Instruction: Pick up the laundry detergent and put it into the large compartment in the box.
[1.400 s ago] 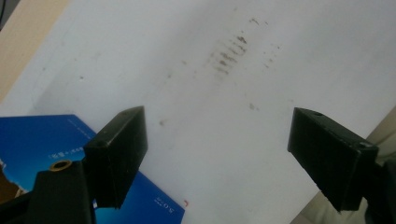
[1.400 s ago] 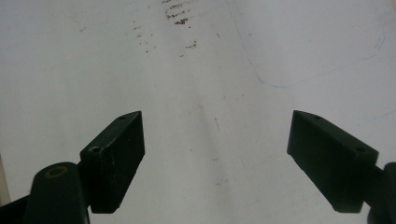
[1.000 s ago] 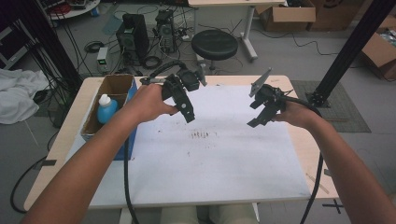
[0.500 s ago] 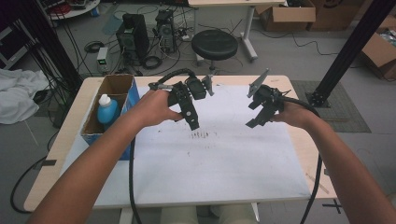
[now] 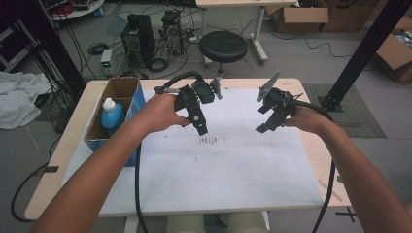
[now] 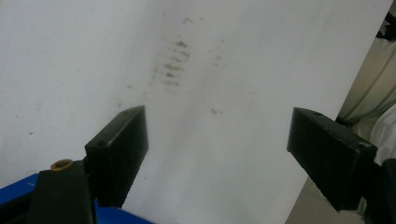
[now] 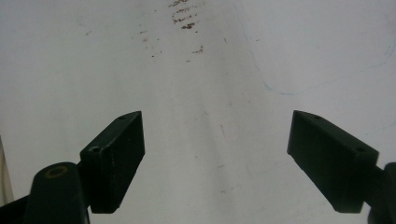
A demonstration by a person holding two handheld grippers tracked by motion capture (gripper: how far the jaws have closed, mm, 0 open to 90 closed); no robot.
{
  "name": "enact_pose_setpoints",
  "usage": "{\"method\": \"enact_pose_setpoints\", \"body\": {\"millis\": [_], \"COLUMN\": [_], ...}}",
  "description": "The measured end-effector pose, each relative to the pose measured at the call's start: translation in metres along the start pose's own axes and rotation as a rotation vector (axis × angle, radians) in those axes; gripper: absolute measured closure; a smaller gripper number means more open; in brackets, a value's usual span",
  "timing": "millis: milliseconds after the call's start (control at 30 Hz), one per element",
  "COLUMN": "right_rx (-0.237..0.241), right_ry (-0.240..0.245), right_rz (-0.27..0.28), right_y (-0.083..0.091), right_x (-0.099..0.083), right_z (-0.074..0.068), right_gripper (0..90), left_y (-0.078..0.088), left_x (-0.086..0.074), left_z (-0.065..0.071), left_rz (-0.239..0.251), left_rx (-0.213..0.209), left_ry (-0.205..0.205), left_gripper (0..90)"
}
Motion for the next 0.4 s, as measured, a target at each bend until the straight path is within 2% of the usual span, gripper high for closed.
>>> {"method": "enact_pose_setpoints", "body": {"millis": [400], "right_rx": [-0.001], "right_ry": [0.001], "right_rz": [0.0], "right_y": [0.0002], "right_x": [0.0], "right_z": [-0.0008], "right_gripper": [18.6], "left_y": [0.0009], "left_x": [-0.0027], "left_z": [-0.0005], "left_rz": [-0.002], "left_rx": [0.0], "left_ry": [0.008], "left_gripper": [21.3]}}
Point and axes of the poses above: each handheld gripper's, and its own axes: y roughly backward along the jaws, x roughly out of its top, z roughly to its right, the point moved 9 cm from there along -y, roughly forward along the jaws, and after that the axes turned 10 degrees about -y, right-handed, at the moved point
